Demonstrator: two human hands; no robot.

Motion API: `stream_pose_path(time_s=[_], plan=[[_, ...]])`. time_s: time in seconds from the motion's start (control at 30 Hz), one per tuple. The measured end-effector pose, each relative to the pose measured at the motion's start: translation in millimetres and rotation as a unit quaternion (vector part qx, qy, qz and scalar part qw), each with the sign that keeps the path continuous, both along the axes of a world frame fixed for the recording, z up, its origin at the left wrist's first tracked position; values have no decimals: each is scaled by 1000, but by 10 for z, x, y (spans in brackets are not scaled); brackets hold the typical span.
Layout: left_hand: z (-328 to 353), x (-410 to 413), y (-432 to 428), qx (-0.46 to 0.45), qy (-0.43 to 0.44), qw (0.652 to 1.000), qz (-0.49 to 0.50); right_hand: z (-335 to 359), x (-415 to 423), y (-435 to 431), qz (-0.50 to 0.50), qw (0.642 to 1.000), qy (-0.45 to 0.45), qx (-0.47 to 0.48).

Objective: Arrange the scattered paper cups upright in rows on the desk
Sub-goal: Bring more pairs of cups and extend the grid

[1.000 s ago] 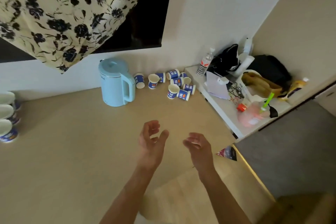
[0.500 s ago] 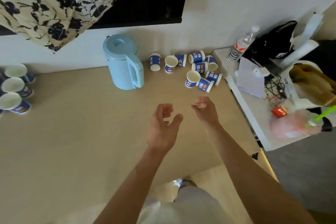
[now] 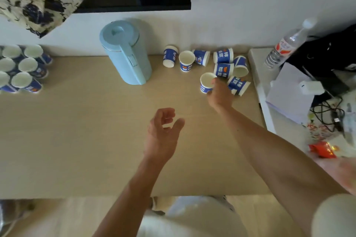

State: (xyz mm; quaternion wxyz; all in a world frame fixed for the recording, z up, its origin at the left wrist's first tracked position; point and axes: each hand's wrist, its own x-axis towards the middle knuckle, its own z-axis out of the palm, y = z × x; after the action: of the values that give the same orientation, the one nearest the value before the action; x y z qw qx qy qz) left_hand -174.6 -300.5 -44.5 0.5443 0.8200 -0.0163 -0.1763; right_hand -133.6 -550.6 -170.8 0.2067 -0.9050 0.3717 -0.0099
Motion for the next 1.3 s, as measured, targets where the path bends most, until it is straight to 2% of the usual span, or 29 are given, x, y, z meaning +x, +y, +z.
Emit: stream_pose_path(time_s=[0.1, 0.3, 0.43, 0.57, 0.73, 0.87, 0.93, 1.0, 1.07, 1.17, 1.23, 1.3], plan=[[5, -49, -111, 14, 1, 1000, 11, -72, 4, -128, 17, 1000, -2, -24], [-62, -26, -300, 34, -10, 999, 7, 49, -121, -202, 70, 990, -122, -10], [-163, 87, -383, 83, -28, 996, -17, 343, -343, -172, 154, 953, -214, 152], [-237, 173, -518, 121, -20, 990, -68, 671, -590, -89, 204, 909, -221, 289], [-229, 162, -701, 75, -40, 993, -84, 861, -766, -31, 224, 872, -213, 379], [-233, 121, -746, 61, -41, 995, -71, 824, -794, -18, 232, 856, -229, 400], [-237, 110, -721, 71, -43, 995, -62, 718, -785, -70, 197, 851, -260, 411], [-242, 110, -670, 77, -40, 995, -48, 516, -786, -135, 109, 884, -300, 341], [-248, 110, -612, 74, -34, 996, -36, 253, -798, -201, 16, 934, -285, 216], [-248, 103, -533, 75, -28, 996, -28, -106, -785, -283, -20, 980, -142, 134], [-244, 99, -486, 71, -28, 997, -25, -291, -765, -307, -5, 993, -45, 111], [-234, 96, -444, 72, -30, 997, -22, -422, -754, -308, -2, 995, -2, 100]])
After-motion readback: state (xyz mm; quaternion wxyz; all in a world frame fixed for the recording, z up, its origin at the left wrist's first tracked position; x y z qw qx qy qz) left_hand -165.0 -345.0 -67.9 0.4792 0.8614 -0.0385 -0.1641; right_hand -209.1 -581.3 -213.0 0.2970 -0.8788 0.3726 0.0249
